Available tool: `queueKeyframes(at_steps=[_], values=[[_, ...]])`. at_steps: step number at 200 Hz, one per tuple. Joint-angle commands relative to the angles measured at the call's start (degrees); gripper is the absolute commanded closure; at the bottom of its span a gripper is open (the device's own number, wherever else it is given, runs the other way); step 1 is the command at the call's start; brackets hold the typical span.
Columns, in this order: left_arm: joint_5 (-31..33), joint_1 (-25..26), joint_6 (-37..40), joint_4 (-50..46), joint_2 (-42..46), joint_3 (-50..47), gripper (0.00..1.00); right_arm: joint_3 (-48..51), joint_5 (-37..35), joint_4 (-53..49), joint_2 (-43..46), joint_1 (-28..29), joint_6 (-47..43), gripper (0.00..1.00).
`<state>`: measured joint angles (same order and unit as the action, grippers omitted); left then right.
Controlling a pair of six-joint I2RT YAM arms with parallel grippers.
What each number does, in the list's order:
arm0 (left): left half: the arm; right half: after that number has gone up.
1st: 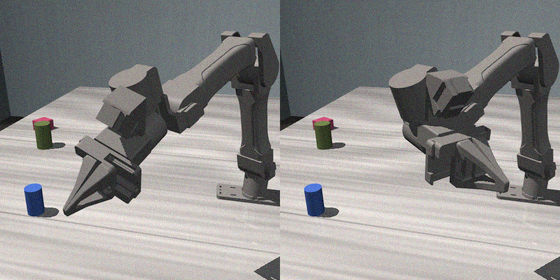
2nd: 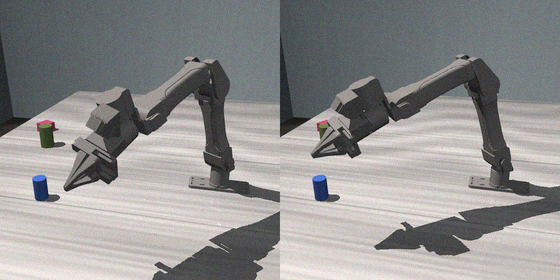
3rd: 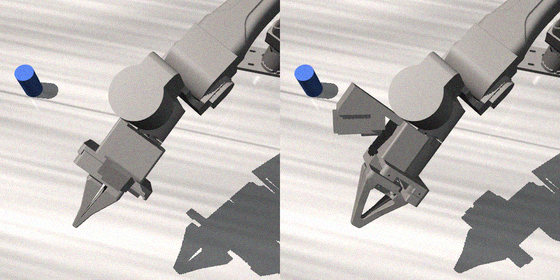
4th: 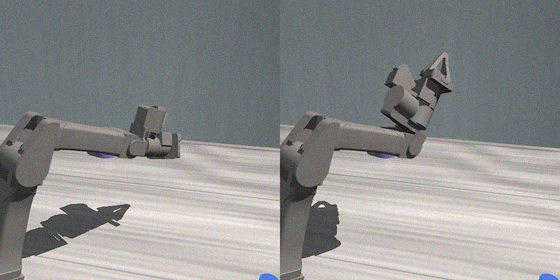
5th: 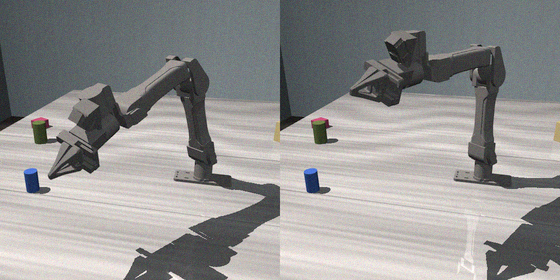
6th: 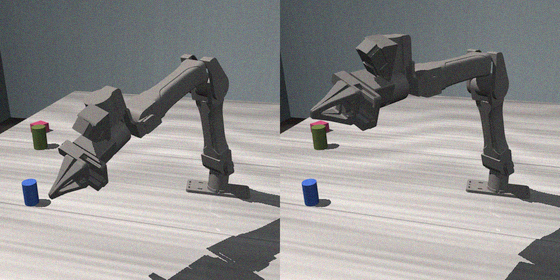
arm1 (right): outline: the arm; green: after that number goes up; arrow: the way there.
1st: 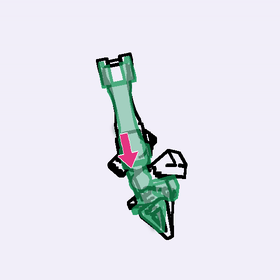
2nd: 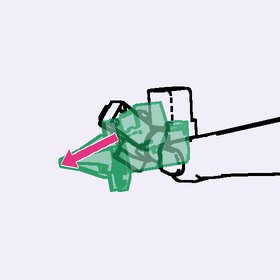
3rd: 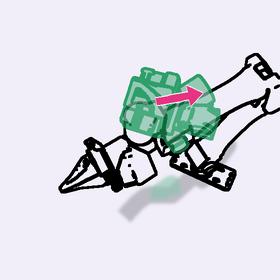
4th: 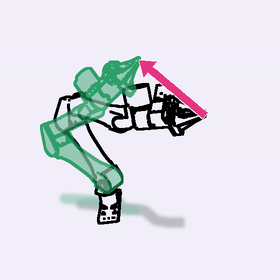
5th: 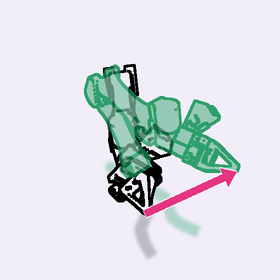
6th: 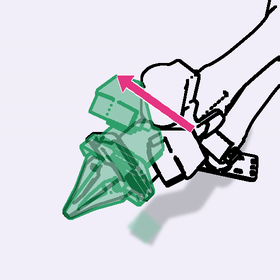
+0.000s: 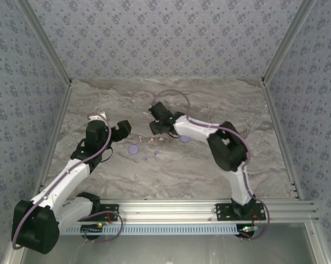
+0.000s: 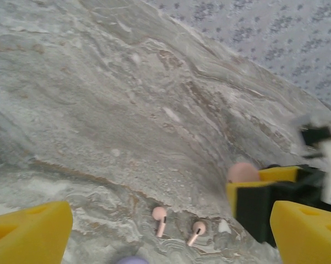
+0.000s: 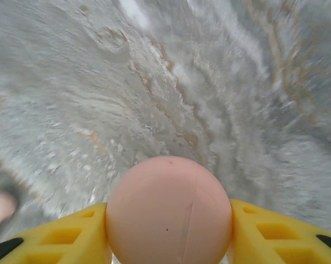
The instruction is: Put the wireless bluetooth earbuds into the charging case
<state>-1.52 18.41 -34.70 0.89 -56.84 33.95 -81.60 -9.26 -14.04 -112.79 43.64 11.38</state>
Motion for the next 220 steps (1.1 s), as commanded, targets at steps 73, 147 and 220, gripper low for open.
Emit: queueKeyframes(at_steps=[73, 147, 220], values=[[-36.02, 0.07, 5.30, 5.36, -10.14, 15.88, 0.18, 23.77, 16.53, 11.41, 37.56, -3.96, -37.47, 0.55], [-48.48, 6.77, 6.82, 8.52, -16.09, 21.54, 0.28, 21.63, 14.92, 5.19, 41.40, -3.13, -45.03, 0.56], [-49.59, 9.89, 6.68, 8.23, -20.32, 23.82, 0.30, 21.75, 15.76, 5.79, 41.69, -2.48, -44.55, 0.56]])
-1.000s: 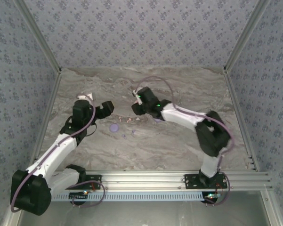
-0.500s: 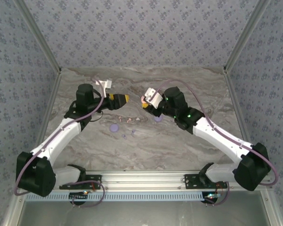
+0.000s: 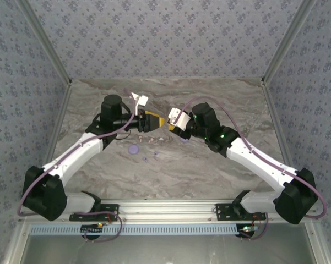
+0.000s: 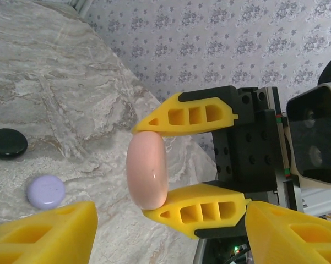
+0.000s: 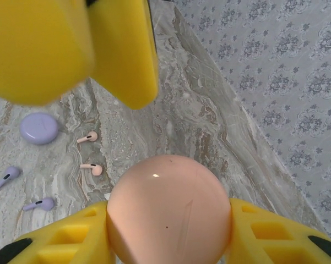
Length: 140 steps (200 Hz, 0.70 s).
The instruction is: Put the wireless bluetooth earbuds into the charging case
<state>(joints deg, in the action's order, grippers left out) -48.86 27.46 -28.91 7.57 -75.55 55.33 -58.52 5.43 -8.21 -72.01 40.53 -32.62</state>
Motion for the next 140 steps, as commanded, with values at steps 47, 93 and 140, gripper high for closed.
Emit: queueKeyframes(at_steps=[47, 93, 140], values=[[-4.16, 2.31, 0.13, 1.56, -5.19, 4.14, 0.44, -1.20, 1.80, 0.58, 1.35, 0.85, -0.23, 0.57], [-5.51, 3.01, -0.53, 2.25, -6.69, 4.82, 0.67, -1.11, 1.77, 0.65, 1.34, 0.93, -0.12, 0.57], [-6.54, 3.77, -1.33, 3.30, -8.21, 5.23, 0.71, -0.88, 2.13, 1.00, 1.43, 0.93, 0.26, 0.57]])
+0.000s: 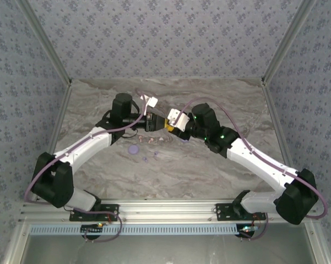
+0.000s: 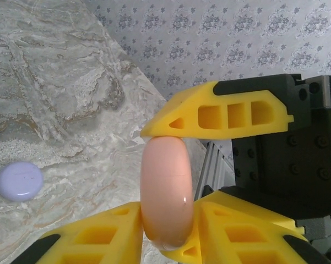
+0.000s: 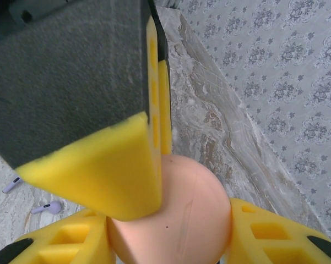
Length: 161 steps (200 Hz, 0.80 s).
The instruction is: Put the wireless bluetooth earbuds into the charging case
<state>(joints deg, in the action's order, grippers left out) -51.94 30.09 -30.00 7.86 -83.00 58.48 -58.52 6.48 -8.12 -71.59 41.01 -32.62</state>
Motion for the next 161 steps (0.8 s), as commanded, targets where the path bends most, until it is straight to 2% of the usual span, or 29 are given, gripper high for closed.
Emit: queueKeyframes(at_steps=[1, 14, 51, 83, 108, 128, 144, 161], values=[[-3.53, 1.17, -0.24, 3.03, -0.76, 2.13, 0.71, -0.97, 1.08, 0.96, 1.02, 0.42, 0.23, 0.57], [-3.69, 1.29, -0.37, 3.14, -0.96, 2.13, 0.71, -0.88, 1.25, 0.84, 1.10, 0.35, 0.32, 0.57], [-3.96, 1.29, -0.17, 3.04, -0.93, 2.25, 0.82, -1.15, 1.79, 0.57, 1.36, -0.34, 1.14, 0.55], [-1.97, 1.25, 0.77, 2.99, 0.02, 2.10, 0.89, -1.38, 3.58, -0.45, 3.04, -1.86, 3.20, 0.33], [1.91, 1.29, 2.56, 4.29, 1.71, 1.16, 0.92, -1.18, 8.64, -1.30, 5.68, -5.19, 7.96, 0.16], [5.75, 1.25, 4.19, 8.21, 4.05, -0.89, 0.98, 0.29, 15.85, 0.26, 8.95, -9.78, 14.55, 0.07], [8.55, 1.27, 4.69, 15.01, 6.15, -3.80, 1.00, 2.27, 22.30, 4.13, 11.75, -13.94, 21.16, 0.00], [11.41, 1.69, 4.99, 24.71, 8.33, -7.98, 1.00, 3.53, 27.96, 8.68, 13.05, -17.45, 28.30, 0.00]])
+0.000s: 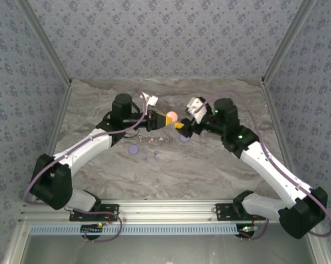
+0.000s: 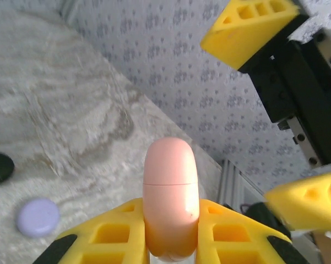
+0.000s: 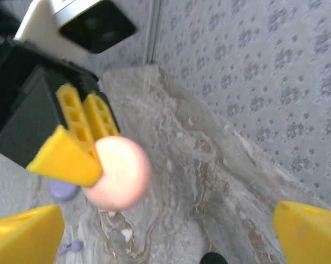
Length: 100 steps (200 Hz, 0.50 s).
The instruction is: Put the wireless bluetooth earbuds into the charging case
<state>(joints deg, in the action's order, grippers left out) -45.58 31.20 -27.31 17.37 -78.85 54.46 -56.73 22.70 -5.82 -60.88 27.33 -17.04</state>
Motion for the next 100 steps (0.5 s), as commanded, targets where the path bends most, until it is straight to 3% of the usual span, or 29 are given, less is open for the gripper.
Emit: queueKeyframes(at_steps=[1, 39, 100], values=[[5.27, 0.60, 2.37, 15.84, 4.25, -4.25, 1.00, 1.77, 11.97, 6.59, 2.30, -3.91, 13.12, 0.00], [10.05, 3.09, 6.40, 27.04, 6.75, -9.80, 1.00, -1.56, 15.70, 7.87, -1.22, -4.01, 19.13, 0.00], [10.36, 4.73, 8.50, 27.62, 7.81, -10.64, 1.00, -5.02, 12.85, 7.90, -7.09, -1.45, 18.88, 0.00]])
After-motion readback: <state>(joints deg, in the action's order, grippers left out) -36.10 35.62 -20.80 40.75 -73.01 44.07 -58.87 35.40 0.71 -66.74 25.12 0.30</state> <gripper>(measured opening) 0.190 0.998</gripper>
